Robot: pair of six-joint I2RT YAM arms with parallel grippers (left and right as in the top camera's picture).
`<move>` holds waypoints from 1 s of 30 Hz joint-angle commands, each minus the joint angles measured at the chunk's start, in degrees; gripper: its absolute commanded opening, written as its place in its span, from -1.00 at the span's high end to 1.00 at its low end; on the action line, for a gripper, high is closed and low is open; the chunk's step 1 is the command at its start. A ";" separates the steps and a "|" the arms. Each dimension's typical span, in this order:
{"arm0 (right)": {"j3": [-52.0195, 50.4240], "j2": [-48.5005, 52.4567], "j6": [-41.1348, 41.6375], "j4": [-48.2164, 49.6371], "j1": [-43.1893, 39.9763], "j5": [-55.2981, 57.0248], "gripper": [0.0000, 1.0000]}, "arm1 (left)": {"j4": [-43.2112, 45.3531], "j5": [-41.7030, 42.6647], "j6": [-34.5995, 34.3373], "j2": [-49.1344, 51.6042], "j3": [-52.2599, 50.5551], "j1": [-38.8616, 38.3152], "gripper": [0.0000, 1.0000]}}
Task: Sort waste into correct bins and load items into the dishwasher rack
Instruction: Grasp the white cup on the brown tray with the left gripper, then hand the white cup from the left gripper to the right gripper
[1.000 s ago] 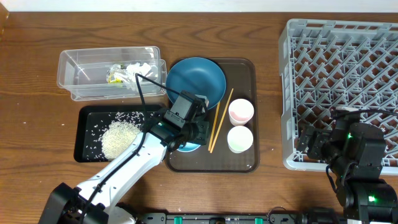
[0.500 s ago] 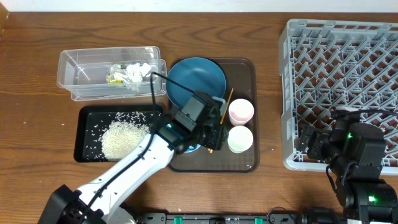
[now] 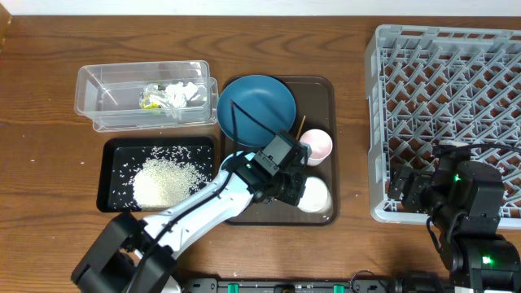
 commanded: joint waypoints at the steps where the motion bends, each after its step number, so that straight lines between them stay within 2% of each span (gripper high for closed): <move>1: 1.09 -0.20 0.42 -0.20 0.72 -0.26 -0.90 | 0.02 -0.57 -0.50 -0.48 1.07 0.13 0.88; 9: 1.03 -0.15 0.39 -0.85 0.72 -0.02 -0.99 | -3.15 3.56 -4.20 -8.72 1.07 5.90 0.88; 13: 0.76 0.90 0.37 -0.33 0.72 -2.89 -0.96 | -1.79 11.72 -7.87 -13.64 1.07 13.66 0.88; 16: 0.74 2.62 -3.80 1.29 0.72 -17.59 -0.95 | 2.75 26.49 -9.18 -14.73 1.05 19.93 0.87; 20: 0.72 7.21 -11.34 8.28 0.74 -46.73 -0.98 | 10.51 43.32 -13.38 -13.07 1.05 24.63 0.88; 24: 0.72 11.37 -12.13 12.96 0.83 -57.35 -0.98 | 16.55 50.64 -16.46 -11.67 1.05 24.76 0.88; 30: 0.72 17.46 -12.74 17.70 0.83 -67.21 -0.99 | 18.10 52.96 -18.47 -10.75 1.05 24.50 0.88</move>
